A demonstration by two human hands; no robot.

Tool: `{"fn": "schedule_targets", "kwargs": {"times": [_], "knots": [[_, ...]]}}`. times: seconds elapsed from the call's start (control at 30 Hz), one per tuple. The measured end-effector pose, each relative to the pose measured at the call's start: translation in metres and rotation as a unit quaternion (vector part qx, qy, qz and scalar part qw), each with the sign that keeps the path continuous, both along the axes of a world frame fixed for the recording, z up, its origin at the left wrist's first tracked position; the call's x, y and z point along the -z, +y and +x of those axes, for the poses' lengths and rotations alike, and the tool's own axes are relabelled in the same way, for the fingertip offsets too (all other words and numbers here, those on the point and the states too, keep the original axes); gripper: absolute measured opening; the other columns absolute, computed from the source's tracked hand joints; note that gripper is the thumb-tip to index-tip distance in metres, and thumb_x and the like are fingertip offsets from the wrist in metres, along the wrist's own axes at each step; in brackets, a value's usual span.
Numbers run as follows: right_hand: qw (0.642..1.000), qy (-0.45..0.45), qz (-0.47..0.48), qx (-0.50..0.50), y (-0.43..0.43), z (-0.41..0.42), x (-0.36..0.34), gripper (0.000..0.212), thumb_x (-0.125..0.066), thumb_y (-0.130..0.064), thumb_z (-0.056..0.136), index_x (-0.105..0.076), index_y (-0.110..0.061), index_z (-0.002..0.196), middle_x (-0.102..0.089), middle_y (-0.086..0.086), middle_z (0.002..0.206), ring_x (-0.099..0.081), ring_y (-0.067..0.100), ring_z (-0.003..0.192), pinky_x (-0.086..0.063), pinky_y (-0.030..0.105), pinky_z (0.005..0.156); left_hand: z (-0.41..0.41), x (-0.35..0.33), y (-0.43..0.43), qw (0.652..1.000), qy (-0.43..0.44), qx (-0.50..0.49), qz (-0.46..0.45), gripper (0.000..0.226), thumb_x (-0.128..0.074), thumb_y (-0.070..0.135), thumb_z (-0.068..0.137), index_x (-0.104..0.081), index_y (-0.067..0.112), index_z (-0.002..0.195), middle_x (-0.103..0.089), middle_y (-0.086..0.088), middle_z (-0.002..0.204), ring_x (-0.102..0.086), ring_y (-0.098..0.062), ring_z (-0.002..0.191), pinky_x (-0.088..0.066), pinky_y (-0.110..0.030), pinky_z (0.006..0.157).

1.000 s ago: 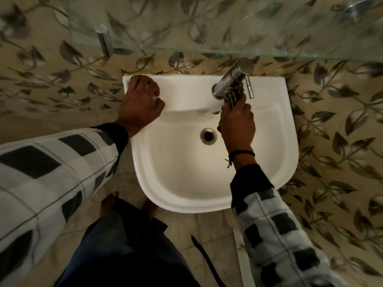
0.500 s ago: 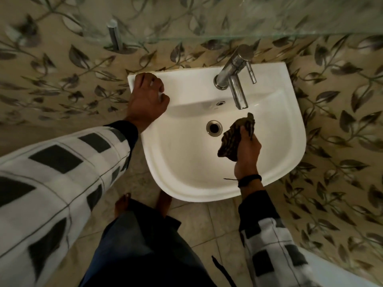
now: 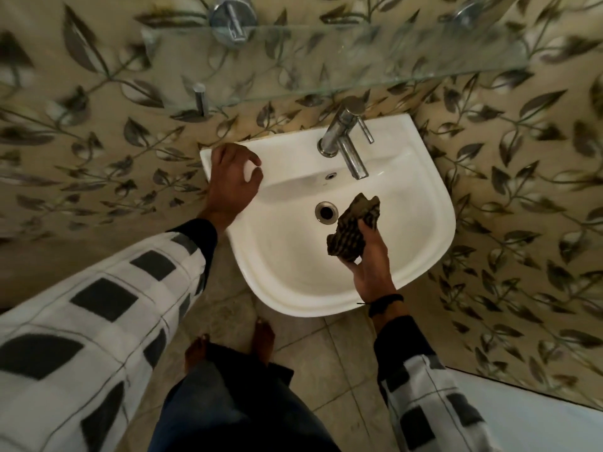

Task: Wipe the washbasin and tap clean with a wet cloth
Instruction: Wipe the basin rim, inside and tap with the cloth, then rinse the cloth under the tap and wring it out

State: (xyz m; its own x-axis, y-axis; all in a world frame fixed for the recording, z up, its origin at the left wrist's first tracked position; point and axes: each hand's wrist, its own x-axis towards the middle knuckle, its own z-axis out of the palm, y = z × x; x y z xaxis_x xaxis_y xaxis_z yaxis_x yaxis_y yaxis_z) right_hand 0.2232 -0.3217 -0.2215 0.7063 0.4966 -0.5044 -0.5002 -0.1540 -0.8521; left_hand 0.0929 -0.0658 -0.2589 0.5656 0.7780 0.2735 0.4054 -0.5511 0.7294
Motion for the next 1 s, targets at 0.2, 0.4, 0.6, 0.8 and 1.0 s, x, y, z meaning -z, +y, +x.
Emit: {"fn": "schedule_targets", "kwargs": {"times": [0.2,0.4,0.6,0.8,1.0], "knots": [[0.991,-0.124,-0.033,-0.026,0.031,-0.020,-0.024,0.018,-0.058,-0.030,0.096,-0.070,-0.031,0.109,-0.075,0.006,0.104,-0.073,0.036,0.077,-0.059,0.046,0.080,0.017,-0.038,-0.050,0.950,-0.051,0.165,-0.261,0.004,-0.069,0.016,0.092,-0.072,0.014,0.092,-0.074,-0.004,0.099,-0.067,-0.023,0.094,-0.048,-0.034,0.089],[0.997,-0.078,0.010,-0.016,0.054,-0.029,-0.064,0.026,-0.056,-0.039,0.096,-0.071,-0.026,0.113,-0.075,0.004,0.107,-0.073,0.024,0.094,-0.059,0.039,0.075,0.026,-0.076,-0.075,0.897,0.001,0.300,-0.323,0.041,-0.078,0.028,0.085,-0.064,0.024,0.123,-0.061,0.002,0.122,-0.062,-0.013,0.107,-0.050,-0.016,0.084],[0.998,-0.053,0.017,-0.018,0.065,-0.047,-0.097,0.037,-0.051,-0.055,0.094,-0.078,-0.030,0.097,-0.077,0.001,0.101,-0.073,0.013,0.080,-0.048,0.042,0.086,0.016,-0.122,-0.075,0.901,-0.001,0.278,-0.333,0.047,-0.079,0.031,0.084,-0.059,0.021,0.126,-0.063,0.010,0.100,-0.063,-0.008,0.094,-0.051,-0.023,0.077],[0.997,-0.029,0.066,-0.027,0.075,-0.077,-0.114,0.052,-0.035,-0.068,0.094,-0.076,-0.036,0.100,-0.075,0.001,0.108,-0.075,0.019,0.083,-0.056,0.040,0.075,0.000,-0.148,-0.075,0.901,-0.024,0.249,-0.354,0.034,-0.078,0.028,0.084,-0.062,0.008,0.107,-0.067,-0.005,0.099,-0.064,-0.017,0.085,-0.049,-0.029,0.069],[0.995,0.005,0.092,-0.036,0.070,-0.089,-0.120,0.069,-0.024,-0.069,0.096,-0.067,-0.023,0.123,-0.073,0.010,0.111,-0.073,0.031,0.091,-0.058,0.030,0.064,-0.019,-0.154,-0.065,0.878,-0.077,0.207,-0.424,0.024,-0.071,0.016,0.088,-0.049,0.021,0.079,-0.061,-0.005,0.078,-0.055,-0.019,0.062,-0.036,-0.027,0.046]]}}
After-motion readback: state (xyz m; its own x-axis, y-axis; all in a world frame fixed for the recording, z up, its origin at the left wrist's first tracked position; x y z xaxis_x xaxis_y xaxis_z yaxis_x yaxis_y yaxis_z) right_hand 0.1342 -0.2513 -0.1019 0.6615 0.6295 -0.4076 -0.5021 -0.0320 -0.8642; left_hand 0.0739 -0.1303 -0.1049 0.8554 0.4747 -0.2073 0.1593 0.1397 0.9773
